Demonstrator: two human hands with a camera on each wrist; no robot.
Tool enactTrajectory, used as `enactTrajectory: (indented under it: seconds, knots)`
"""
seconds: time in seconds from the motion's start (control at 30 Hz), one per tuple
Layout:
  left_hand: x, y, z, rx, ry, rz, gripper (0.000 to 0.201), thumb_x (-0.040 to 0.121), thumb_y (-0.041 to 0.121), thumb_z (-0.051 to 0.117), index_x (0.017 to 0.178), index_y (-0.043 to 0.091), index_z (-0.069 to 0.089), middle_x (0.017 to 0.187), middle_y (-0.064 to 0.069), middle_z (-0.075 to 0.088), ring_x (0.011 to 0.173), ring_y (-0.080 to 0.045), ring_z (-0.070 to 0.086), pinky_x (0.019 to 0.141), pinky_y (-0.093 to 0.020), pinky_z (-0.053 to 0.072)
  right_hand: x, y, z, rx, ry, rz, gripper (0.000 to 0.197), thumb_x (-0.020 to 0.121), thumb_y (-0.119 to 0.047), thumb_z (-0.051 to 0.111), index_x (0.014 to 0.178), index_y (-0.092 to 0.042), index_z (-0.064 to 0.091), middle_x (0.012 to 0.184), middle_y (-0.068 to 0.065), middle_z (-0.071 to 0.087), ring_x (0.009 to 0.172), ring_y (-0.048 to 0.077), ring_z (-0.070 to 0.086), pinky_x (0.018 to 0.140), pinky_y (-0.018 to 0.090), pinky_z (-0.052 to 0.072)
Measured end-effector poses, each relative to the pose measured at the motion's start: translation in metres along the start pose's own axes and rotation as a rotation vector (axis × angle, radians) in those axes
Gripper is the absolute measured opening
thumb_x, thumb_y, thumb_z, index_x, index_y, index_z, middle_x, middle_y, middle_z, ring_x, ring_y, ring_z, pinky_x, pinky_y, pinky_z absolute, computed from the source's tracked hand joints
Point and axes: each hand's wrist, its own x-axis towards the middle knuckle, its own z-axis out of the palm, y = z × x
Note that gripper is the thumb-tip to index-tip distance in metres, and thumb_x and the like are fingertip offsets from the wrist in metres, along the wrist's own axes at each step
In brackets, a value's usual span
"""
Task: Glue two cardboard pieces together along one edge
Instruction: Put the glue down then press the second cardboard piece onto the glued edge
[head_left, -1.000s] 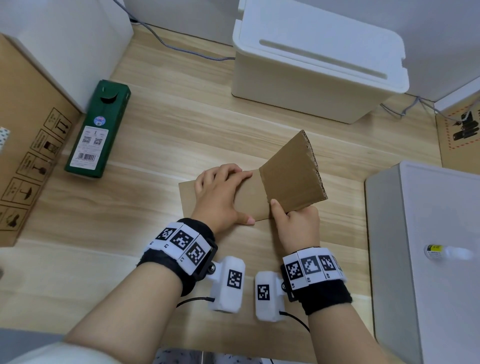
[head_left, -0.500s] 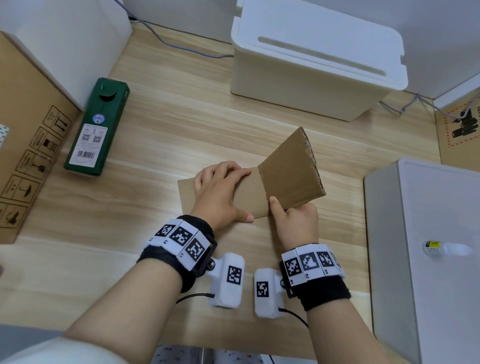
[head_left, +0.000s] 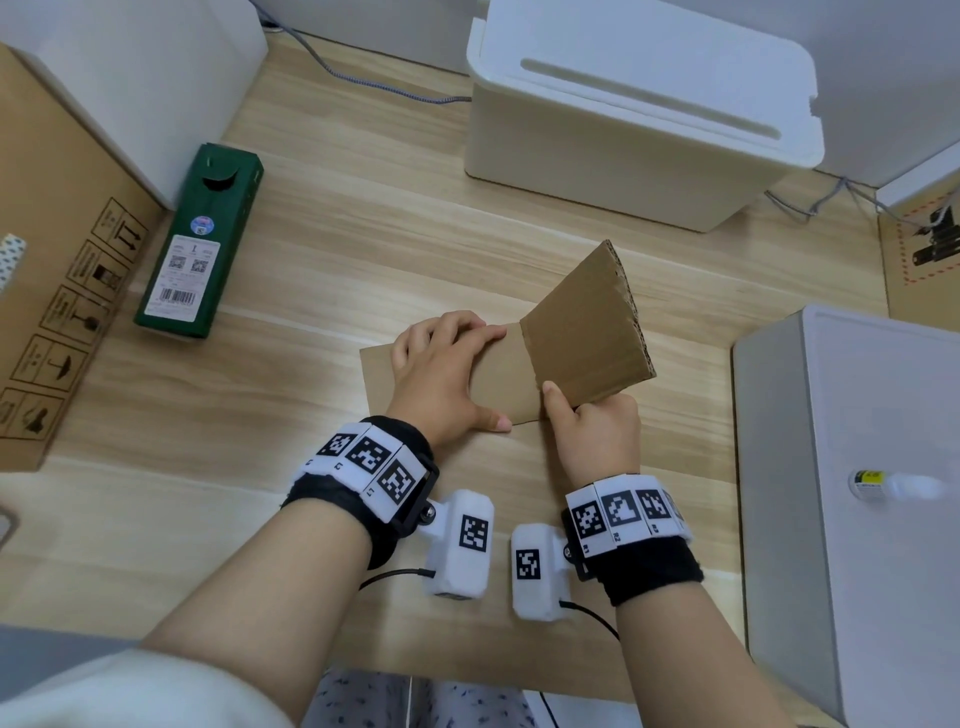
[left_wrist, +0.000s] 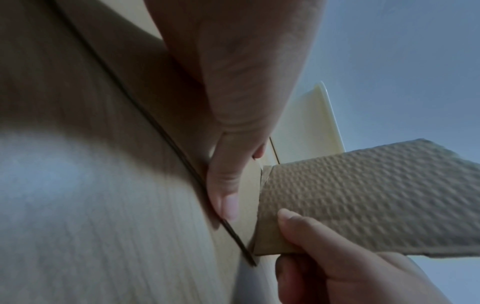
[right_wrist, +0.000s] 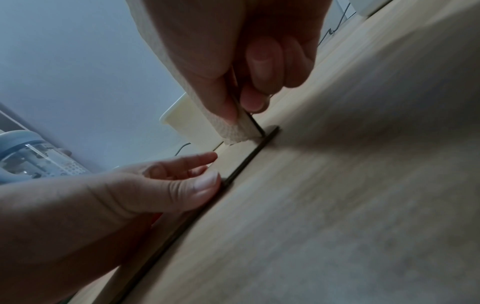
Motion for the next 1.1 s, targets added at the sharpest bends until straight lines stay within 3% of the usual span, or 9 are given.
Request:
enactTrajectory:
  seconds: [0.13, 0.6, 0.87, 0.93, 1.1]
  knots:
    - [-0.0007, -0.0005, 0.0004, -0.002, 0.007, -0.005, 0.095, 0.044, 0.049, 0.082, 0.129, 0.042, 0.041, 0.132, 0.016, 0.036, 0.124, -0.014, 0.024, 0.108, -0.032, 0.006, -0.0010, -0.0014, -0.0001, -0.004, 0.019, -0.009, 0.043, 0.083, -0.028, 0.056, 0.062, 0.009, 0.055, 0.067, 0.030, 0.063, 0.070, 0.040, 0.057, 0.059, 0.031, 0.031]
    - [-0.0002, 0.0000, 0.0000, -0.009, 0.009, -0.008, 0.095, 0.043, 0.048, 0.083, 0.128, 0.042, 0.042, 0.132, 0.015, 0.037, 0.124, -0.014, 0.024, 0.107, -0.031, 0.006, 0.0019, 0.0026, -0.0003, -0.106, -0.013, -0.053, 0.047, 0.085, -0.032, 0.052, 0.061, 0.008, 0.056, 0.069, 0.029, 0.064, 0.074, 0.041, 0.058, 0.058, 0.028, 0.025]
    - [-0.0004, 0.0000, 0.0003, -0.002, 0.002, -0.008, 0.095, 0.043, 0.048, 0.083, 0.129, 0.043, 0.041, 0.132, 0.015, 0.036, 0.125, -0.015, 0.024, 0.106, -0.031, 0.005, 0.0000, 0.0003, -0.0026, -0.093, -0.011, -0.005, 0.048, 0.082, -0.036, 0.053, 0.050, -0.001, 0.048, 0.065, 0.025, 0.063, 0.070, 0.037, 0.056, 0.059, 0.028, 0.027]
    - [-0.0004, -0.0002, 0.0005, -0.009, 0.006, -0.005, 0.095, 0.043, 0.048, 0.083, 0.128, 0.042, 0.042, 0.132, 0.015, 0.036, 0.124, -0.014, 0.024, 0.105, -0.030, 0.005, -0.0005, -0.0004, -0.0024, -0.092, 0.005, 0.017, 0.050, 0.081, -0.038, 0.054, 0.045, -0.005, 0.041, 0.064, 0.025, 0.062, 0.070, 0.038, 0.057, 0.059, 0.029, 0.029]
    - [-0.0008, -0.0005, 0.0007, -0.014, 0.011, 0.004, 0.095, 0.043, 0.047, 0.083, 0.128, 0.042, 0.042, 0.131, 0.016, 0.037, 0.124, -0.014, 0.024, 0.102, -0.026, 0.004, -0.0012, -0.0025, -0.0044, -0.091, 0.023, 0.033, 0.046, 0.075, -0.040, 0.058, 0.056, 0.001, 0.057, 0.067, 0.022, 0.065, 0.073, 0.039, 0.059, 0.062, 0.033, 0.042]
